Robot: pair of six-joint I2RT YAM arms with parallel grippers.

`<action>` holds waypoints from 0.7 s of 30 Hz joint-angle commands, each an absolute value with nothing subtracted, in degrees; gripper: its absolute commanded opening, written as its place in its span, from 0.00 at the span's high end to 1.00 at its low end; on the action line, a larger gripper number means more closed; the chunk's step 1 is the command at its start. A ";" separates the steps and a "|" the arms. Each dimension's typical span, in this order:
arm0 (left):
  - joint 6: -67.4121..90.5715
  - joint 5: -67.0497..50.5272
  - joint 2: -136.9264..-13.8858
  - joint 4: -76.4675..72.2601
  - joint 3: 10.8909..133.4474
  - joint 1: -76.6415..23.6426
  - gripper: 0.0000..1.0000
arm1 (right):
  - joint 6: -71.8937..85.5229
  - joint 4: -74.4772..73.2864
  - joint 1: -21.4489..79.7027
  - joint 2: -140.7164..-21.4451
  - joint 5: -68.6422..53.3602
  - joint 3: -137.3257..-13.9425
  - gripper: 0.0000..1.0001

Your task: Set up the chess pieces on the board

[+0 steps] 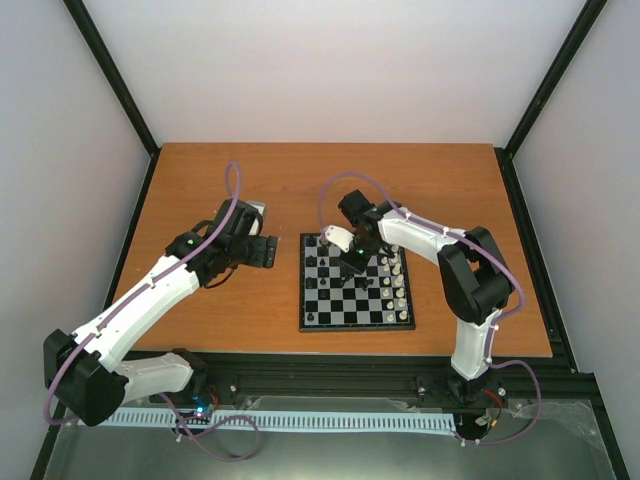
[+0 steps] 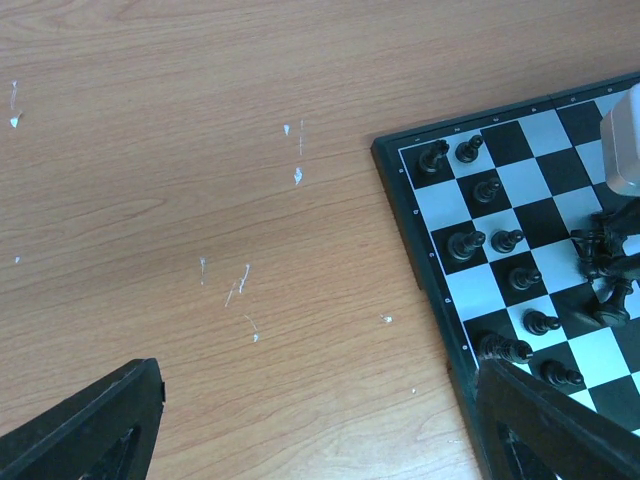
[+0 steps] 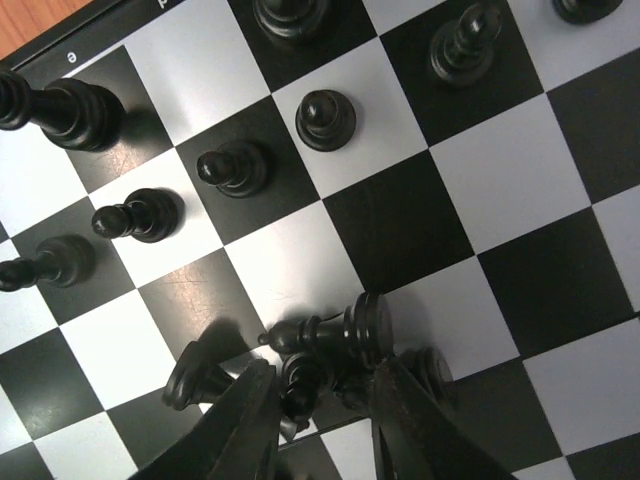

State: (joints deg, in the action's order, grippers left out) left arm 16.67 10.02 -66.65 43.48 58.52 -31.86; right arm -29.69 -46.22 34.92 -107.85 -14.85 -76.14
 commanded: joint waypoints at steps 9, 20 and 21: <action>15.33 9.57 -66.71 42.88 58.71 -31.11 0.13 | -29.51 -45.85 35.36 -109.05 -14.46 -76.63 0.81; 15.22 9.71 -66.97 42.96 58.69 -31.11 0.13 | -29.47 -45.99 35.41 -109.38 -14.44 -76.53 0.77; 15.18 9.61 -67.06 42.95 58.63 -31.09 0.13 | -29.50 -46.11 35.42 -109.50 -14.35 -76.49 0.75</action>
